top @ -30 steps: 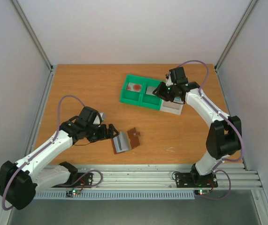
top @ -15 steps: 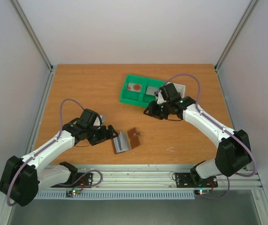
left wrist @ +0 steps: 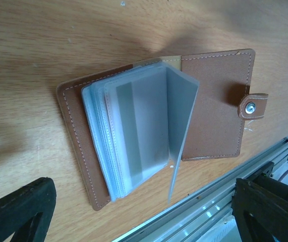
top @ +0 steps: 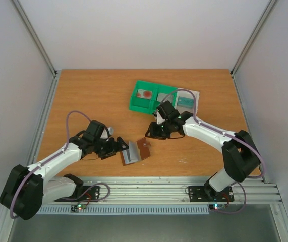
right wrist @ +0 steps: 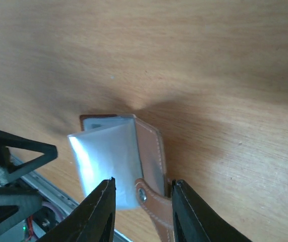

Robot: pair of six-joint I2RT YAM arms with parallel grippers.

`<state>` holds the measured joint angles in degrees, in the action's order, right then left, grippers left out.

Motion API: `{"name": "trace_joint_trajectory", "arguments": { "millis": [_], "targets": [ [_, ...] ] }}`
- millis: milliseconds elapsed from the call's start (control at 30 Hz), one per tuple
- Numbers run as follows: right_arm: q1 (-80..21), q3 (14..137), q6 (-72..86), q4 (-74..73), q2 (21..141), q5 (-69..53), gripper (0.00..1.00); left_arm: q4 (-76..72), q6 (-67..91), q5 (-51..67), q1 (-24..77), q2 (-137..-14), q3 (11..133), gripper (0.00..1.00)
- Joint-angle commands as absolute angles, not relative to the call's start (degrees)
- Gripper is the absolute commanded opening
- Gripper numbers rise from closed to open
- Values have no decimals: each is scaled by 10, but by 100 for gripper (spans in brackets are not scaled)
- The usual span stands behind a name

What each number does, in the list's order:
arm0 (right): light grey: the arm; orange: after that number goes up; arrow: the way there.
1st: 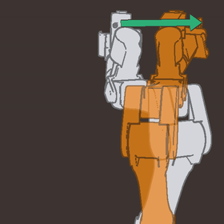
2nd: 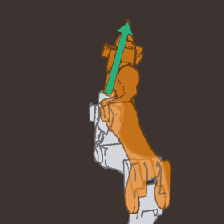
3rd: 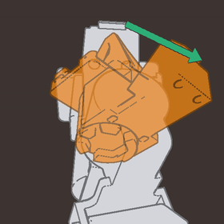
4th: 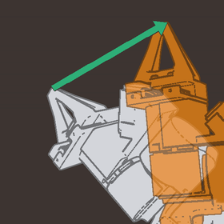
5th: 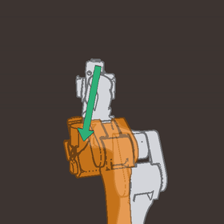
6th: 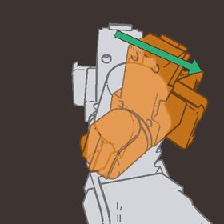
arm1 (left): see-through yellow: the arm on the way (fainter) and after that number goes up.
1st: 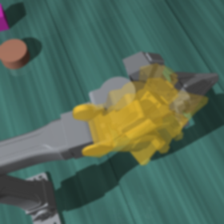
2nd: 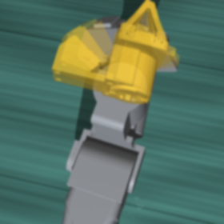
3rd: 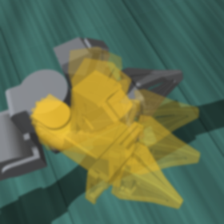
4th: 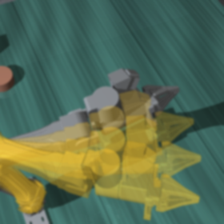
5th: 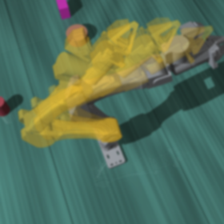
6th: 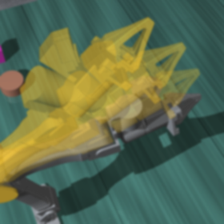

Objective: Take the credit cards out of the card holder

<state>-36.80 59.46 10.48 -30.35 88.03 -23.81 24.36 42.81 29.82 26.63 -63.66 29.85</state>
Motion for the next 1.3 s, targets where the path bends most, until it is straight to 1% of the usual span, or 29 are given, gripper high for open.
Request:
{"name": "trace_joint_trajectory", "arguments": {
  "millis": [0, 167, 300, 533, 733, 933, 1000, 1067, 1133, 1267],
  "targets": [
    [-381, 587, 98, -276, 914, -236, 33, 184, 447, 326, 263, -648, 289, 95],
    [-385, 586, 93, -265, 964, -254, 33, 177, 452, 333, 263, -647, 288, 94],
    [-387, 569, 95, -245, 984, -249, 31, 178, 456, 333, 263, -643, 290, 94],
    [-391, 523, 109, -219, 988, -222, 25, 165, 458, 340, 263, -645, 293, 94],
    [-392, 495, 124, -194, 987, -218, 22, 117, 476, 357, 263, -651, 305, 94],
    [-392, 478, 128, -172, 987, -217, 18, 66, 477, 372, 263, -689, 300, 94],
    [-392, 477, 126, -170, 987, -216, 16, 58, 472, 367, 263, -709, 302, 93],
    [-392, 480, 124, -169, 986, -217, 16, 58, 467, 360, 263, -728, 305, 88],
    [-392, 483, 121, -177, 983, -215, 17, 52, 461, 357, 263, -741, 305, 82],
    [-393, 498, 118, -213, 956, -206, 28, 41, 462, 353, 263, -749, 299, 79]
  ]
}}
